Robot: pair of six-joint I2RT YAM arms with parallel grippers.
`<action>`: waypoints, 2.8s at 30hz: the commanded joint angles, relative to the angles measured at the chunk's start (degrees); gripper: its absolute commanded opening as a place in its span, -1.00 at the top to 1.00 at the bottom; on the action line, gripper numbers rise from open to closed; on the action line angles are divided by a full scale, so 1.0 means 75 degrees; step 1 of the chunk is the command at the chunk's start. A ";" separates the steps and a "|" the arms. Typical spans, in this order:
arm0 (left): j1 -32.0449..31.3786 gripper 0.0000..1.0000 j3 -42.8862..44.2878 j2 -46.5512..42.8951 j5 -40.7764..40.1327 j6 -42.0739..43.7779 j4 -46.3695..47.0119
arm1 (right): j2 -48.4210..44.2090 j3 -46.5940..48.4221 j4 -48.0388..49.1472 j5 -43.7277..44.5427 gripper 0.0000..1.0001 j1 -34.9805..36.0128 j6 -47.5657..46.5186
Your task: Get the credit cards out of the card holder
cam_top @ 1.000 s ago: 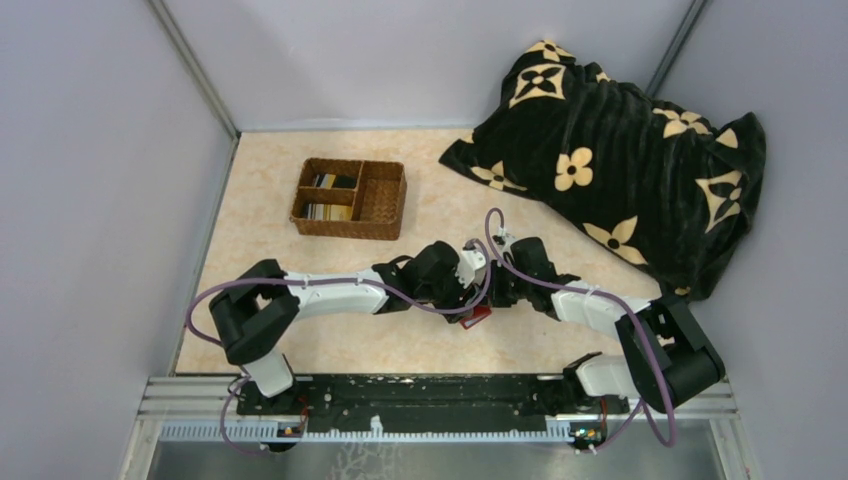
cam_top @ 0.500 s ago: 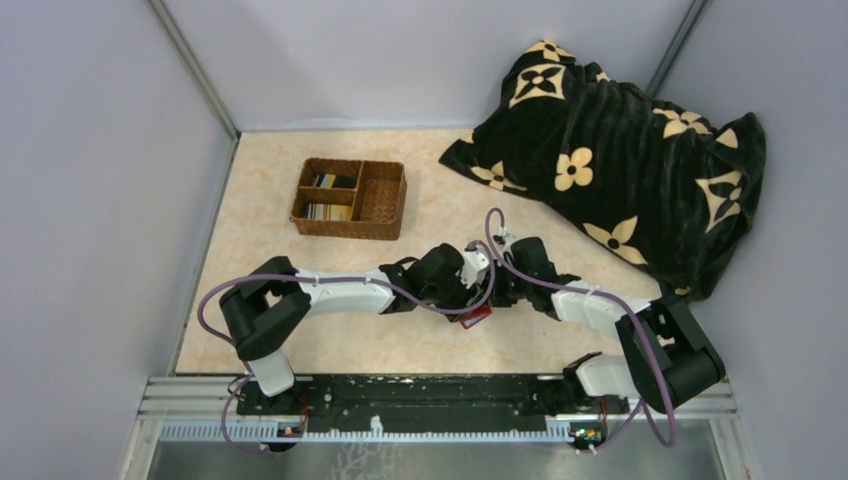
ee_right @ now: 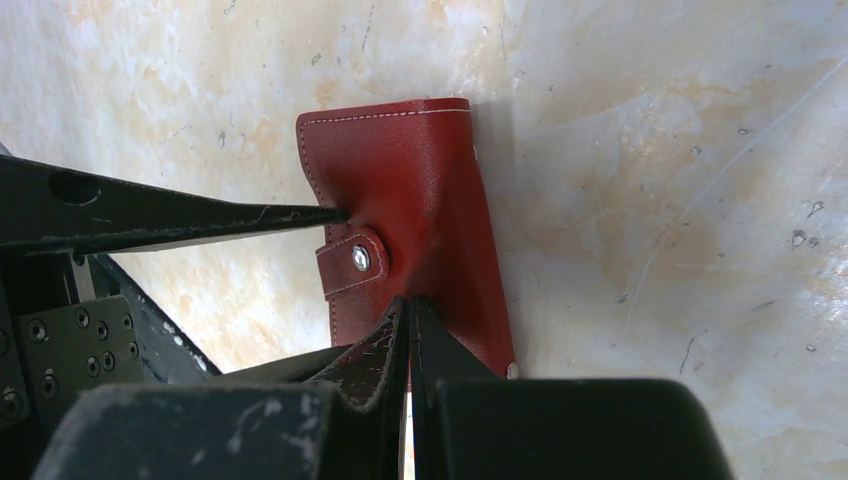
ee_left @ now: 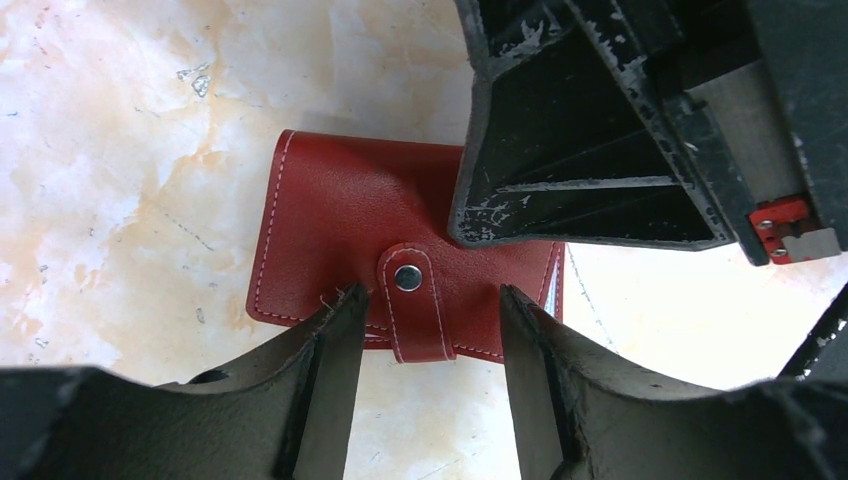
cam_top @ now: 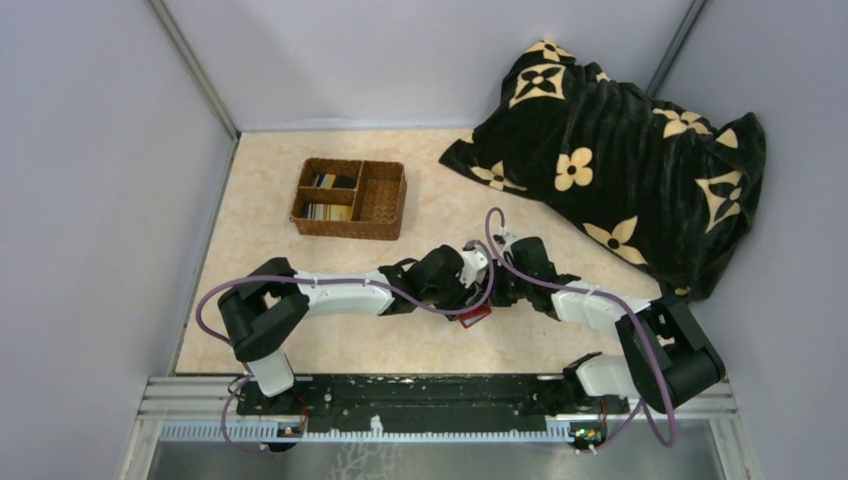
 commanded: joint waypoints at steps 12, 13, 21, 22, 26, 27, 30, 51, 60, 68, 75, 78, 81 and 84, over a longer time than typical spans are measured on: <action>0.0322 -0.22 0.0042 0.0365 -0.0227 0.0322 -0.0044 | -0.0162 -0.0102 -0.0149 0.0461 1.00 -0.0128 -0.0286; 0.0316 -0.23 0.0061 0.0394 -0.0230 0.0334 -0.0047 | -0.0170 -0.0096 -0.0159 0.0474 1.00 -0.0129 -0.0291; 0.0333 -0.11 0.0123 0.0672 -0.0033 0.0351 -0.0096 | -0.0160 -0.0090 -0.0166 0.0503 1.00 -0.0128 -0.0306; 0.0332 -0.09 0.0122 0.0689 -0.0061 0.0364 -0.0120 | -0.0154 -0.0090 -0.0166 0.0502 1.00 -0.0129 -0.0312; 0.0327 0.21 0.0071 0.0705 -0.0031 0.0433 -0.0209 | -0.0151 -0.0079 -0.0166 0.0509 1.00 -0.0117 -0.0319; 0.0327 0.29 0.0046 0.0693 -0.0017 0.0454 -0.0226 | -0.0145 -0.0078 -0.0169 0.0518 1.00 -0.0128 -0.0315; 0.0322 0.51 -0.0030 0.0666 0.0100 0.0535 -0.0281 | -0.0129 -0.0069 -0.0156 0.0533 1.00 -0.0123 -0.0315; 0.0322 1.00 -0.0672 0.0085 -0.0177 0.0367 0.0160 | -0.0023 -0.0100 -0.0123 0.0615 1.00 -0.0127 -0.0264; 0.0345 1.00 -0.0869 -0.0359 -0.0887 0.0169 0.0174 | 0.0013 -0.0179 -0.0070 0.0546 1.00 -0.0123 -0.0247; 0.0355 1.00 -0.0906 -0.0417 -0.0662 0.0184 0.0294 | -0.0291 -0.0059 -0.0053 0.0257 1.00 -0.0123 -0.0231; 0.0345 1.00 -0.0985 -0.0402 -0.0542 0.0168 0.0469 | -0.0421 0.0508 -0.0287 0.0009 1.00 -0.0010 -0.0212; 0.0345 1.00 -0.1001 -0.0422 -0.0569 0.0171 0.0480 | -0.0087 0.0543 -0.0039 -0.0163 1.00 0.0137 -0.0075; 0.0345 1.00 -0.1001 -0.0411 -0.0586 0.0171 0.0466 | 0.0163 0.0537 0.0103 -0.0091 1.00 0.0408 -0.0019; 0.0345 1.00 -0.1036 -0.0385 -0.0562 0.0158 0.0508 | 0.0400 0.0523 0.0335 -0.0122 1.00 0.0683 0.0087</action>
